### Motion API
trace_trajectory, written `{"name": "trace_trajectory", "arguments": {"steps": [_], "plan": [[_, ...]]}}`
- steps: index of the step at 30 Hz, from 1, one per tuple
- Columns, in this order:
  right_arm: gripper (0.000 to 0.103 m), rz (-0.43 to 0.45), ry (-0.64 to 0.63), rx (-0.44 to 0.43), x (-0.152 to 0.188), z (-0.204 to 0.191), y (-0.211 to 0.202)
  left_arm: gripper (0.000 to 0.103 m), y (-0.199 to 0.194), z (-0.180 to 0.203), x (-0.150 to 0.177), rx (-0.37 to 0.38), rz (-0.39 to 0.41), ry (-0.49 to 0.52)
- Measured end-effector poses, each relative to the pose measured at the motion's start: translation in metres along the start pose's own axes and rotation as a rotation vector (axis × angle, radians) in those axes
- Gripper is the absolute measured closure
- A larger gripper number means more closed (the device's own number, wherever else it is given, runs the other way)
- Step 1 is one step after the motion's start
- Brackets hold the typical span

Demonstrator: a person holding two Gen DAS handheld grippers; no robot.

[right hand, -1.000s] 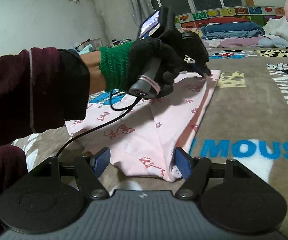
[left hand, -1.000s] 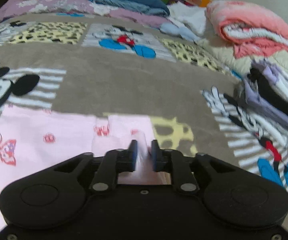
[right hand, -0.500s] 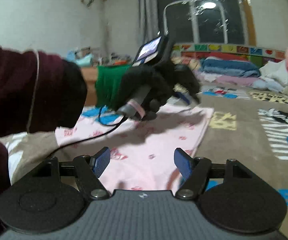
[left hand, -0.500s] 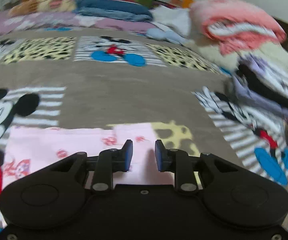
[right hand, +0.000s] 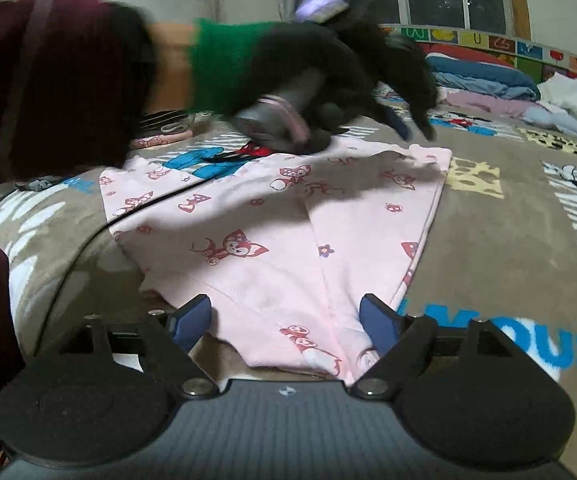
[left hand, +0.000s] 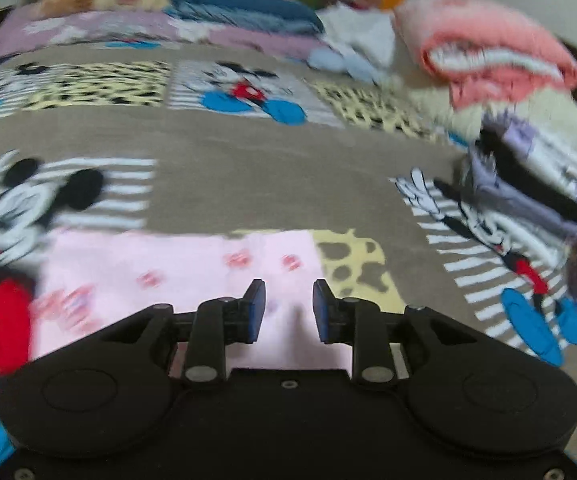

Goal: Fold clothes
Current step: 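Open both grippers and release the folded pink garment on the blanket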

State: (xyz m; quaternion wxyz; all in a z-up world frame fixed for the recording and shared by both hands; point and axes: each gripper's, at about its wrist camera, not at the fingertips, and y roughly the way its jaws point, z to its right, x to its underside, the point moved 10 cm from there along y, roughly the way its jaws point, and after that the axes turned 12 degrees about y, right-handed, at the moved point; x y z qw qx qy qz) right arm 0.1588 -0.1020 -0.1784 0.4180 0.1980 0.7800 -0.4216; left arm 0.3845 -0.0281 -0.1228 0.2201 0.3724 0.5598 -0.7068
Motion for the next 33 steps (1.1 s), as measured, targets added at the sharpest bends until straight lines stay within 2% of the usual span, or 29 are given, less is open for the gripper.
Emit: {"name": "trace_trajectory", "arguments": {"steps": [3,6,8,11,16,20,24,30,33], "plan": [[0.023,0.027,0.005,0.001,0.000,-0.002,-0.007,0.075,-0.051,-0.019,0.031,-0.017,0.033,-0.059],[0.031,0.087,0.012,0.014,-0.003,-0.002,-0.018,0.073,-0.101,-0.040,0.068,-0.036,0.072,-0.139],[0.034,0.114,0.032,0.028,-0.003,-0.002,-0.026,0.062,-0.127,-0.054,0.089,-0.050,0.095,-0.198],[0.037,0.144,0.043,0.030,0.001,-0.012,-0.041,0.057,-0.158,-0.075,0.122,-0.073,0.124,-0.295],[0.038,0.133,0.033,0.025,0.011,-0.029,-0.061,0.052,-0.191,-0.107,0.168,-0.116,0.134,-0.426],[0.038,0.099,-0.074,0.015,0.022,-0.056,-0.069,0.052,-0.216,-0.132,0.201,-0.144,0.147,-0.531],[0.038,0.082,-0.089,-0.009,0.026,-0.076,-0.070,0.052,-0.230,-0.152,0.219,-0.156,0.158,-0.621],[0.038,0.084,-0.036,-0.030,0.019,-0.089,-0.072,0.052,-0.231,-0.167,0.218,-0.146,0.192,-0.690],[0.037,0.082,-0.013,-0.036,0.017,-0.091,-0.070,0.052,-0.225,-0.184,0.222,-0.116,0.225,-0.777]]}}
